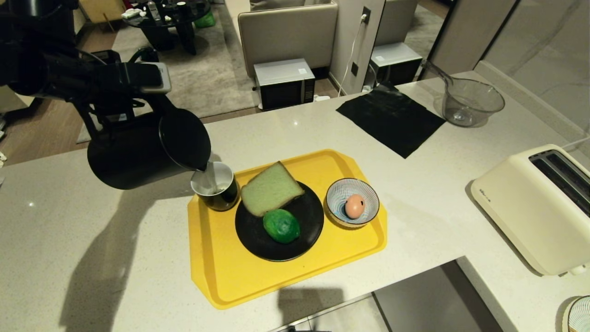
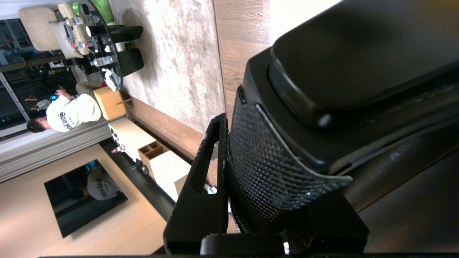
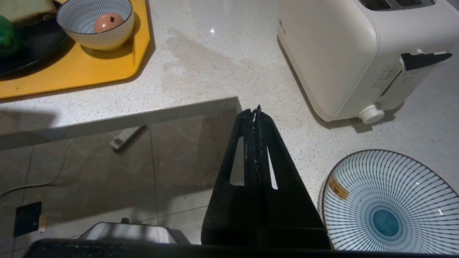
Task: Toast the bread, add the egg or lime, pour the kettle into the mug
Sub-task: Pour water into a cup
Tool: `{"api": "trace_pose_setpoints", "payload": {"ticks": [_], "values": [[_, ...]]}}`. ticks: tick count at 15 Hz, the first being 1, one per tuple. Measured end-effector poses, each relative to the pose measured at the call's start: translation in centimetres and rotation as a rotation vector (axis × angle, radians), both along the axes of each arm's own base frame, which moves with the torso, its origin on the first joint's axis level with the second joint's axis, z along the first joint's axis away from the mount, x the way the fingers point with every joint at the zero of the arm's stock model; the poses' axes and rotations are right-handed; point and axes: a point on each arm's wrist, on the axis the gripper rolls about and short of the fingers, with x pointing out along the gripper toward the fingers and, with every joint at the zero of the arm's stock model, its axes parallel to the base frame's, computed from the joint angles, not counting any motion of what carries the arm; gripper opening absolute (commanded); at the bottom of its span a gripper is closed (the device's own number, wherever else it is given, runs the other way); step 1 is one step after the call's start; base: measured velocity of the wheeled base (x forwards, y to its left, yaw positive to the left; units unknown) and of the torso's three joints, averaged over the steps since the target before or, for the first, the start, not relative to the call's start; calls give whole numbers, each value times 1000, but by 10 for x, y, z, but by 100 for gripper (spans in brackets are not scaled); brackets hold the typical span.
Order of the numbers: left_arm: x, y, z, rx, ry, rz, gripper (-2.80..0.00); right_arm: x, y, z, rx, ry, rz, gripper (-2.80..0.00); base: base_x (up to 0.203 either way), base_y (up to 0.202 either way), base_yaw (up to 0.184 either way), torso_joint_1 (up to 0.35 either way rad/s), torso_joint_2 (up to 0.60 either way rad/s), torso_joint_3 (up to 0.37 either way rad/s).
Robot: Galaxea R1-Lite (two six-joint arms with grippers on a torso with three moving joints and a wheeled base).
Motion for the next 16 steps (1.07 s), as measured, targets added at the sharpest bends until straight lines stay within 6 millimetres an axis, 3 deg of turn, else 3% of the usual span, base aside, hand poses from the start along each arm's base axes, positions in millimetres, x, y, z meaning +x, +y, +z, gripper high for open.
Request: {"api": "trace_pose_setpoints", "payload": {"ticks": [16], "values": [[-4,-8,3,-64,-10,12,-280,0,0,0,0,-1,0,-280,0,0,0,0,0,0]]}}
